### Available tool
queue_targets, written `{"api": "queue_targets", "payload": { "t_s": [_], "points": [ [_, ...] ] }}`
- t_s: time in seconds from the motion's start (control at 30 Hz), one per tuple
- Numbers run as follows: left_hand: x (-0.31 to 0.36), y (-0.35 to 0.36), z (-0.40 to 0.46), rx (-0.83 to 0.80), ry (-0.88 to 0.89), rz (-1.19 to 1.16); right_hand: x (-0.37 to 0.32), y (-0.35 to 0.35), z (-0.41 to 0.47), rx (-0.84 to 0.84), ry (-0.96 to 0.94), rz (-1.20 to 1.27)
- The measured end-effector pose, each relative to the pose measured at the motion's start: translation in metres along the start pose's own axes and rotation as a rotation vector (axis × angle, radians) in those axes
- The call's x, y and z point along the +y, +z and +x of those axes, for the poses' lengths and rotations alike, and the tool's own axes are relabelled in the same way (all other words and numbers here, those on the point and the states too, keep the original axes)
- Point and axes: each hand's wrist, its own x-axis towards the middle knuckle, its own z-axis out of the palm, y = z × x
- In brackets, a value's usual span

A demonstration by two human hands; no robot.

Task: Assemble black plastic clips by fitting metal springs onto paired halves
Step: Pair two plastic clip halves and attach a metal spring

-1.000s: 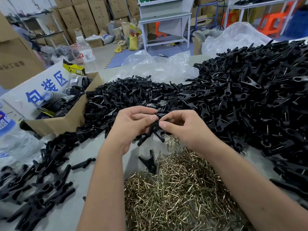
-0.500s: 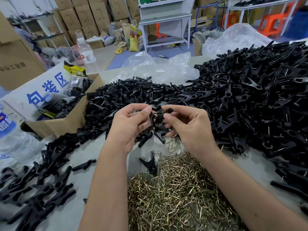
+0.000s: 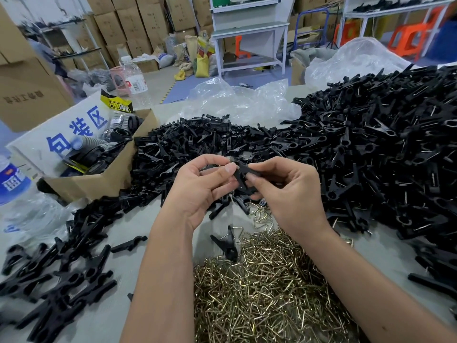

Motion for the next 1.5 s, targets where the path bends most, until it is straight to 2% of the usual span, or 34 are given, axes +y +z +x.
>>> {"api": "queue_targets", "payload": {
  "t_s": [0.27, 0.57, 0.7, 0.77, 0.8, 0.87, 0.93, 1.03, 1.2, 1.3, 1.37, 1.43, 1.5],
  "points": [
    [-0.002, -0.001, 0.000, -0.019, 0.006, 0.038, 0.003, -0.003, 0.001, -0.045, 0.055, 0.030],
    [-0.001, -0.004, -0.002, -0.199, 0.057, 0.015, -0.004, -0.015, 0.012, -0.180, 0.258, 0.255],
    [0.000, -0.005, -0.003, -0.152, 0.138, 0.021, -0.005, -0.015, 0.013, -0.216, 0.269, 0.220],
    [0.000, -0.008, -0.001, -0.068, 0.184, -0.017, -0.006, -0.014, 0.012, -0.227, 0.286, 0.040],
    [0.001, -0.010, 0.001, -0.021, 0.206, -0.035, -0.006, -0.014, 0.011, -0.263, 0.258, -0.143],
    [0.001, -0.015, 0.003, 0.046, 0.235, -0.062, -0.007, -0.011, 0.008, -0.435, 0.142, -0.553],
    [0.001, -0.018, 0.004, 0.076, 0.240, -0.070, -0.009, -0.004, 0.003, -0.635, 0.061, -0.843],
    [-0.001, -0.019, 0.005, 0.098, 0.239, -0.045, -0.010, 0.006, -0.004, -0.748, 0.057, -1.008],
    [-0.002, -0.019, 0.005, 0.054, 0.241, -0.012, -0.014, 0.007, -0.004, -0.765, 0.107, -0.919],
    [-0.003, -0.018, 0.004, 0.024, 0.256, -0.009, -0.015, -0.002, 0.002, -0.659, 0.203, -0.763],
    [-0.003, -0.017, 0.003, 0.009, 0.275, -0.016, -0.016, -0.009, 0.008, -0.505, 0.282, -0.598],
    [-0.003, -0.015, 0.003, 0.005, 0.288, -0.017, -0.016, -0.017, 0.012, -0.345, 0.378, -0.307],
    [-0.003, -0.011, 0.002, 0.009, 0.284, -0.022, -0.016, -0.019, 0.015, -0.259, 0.432, -0.040]
  ]
}}
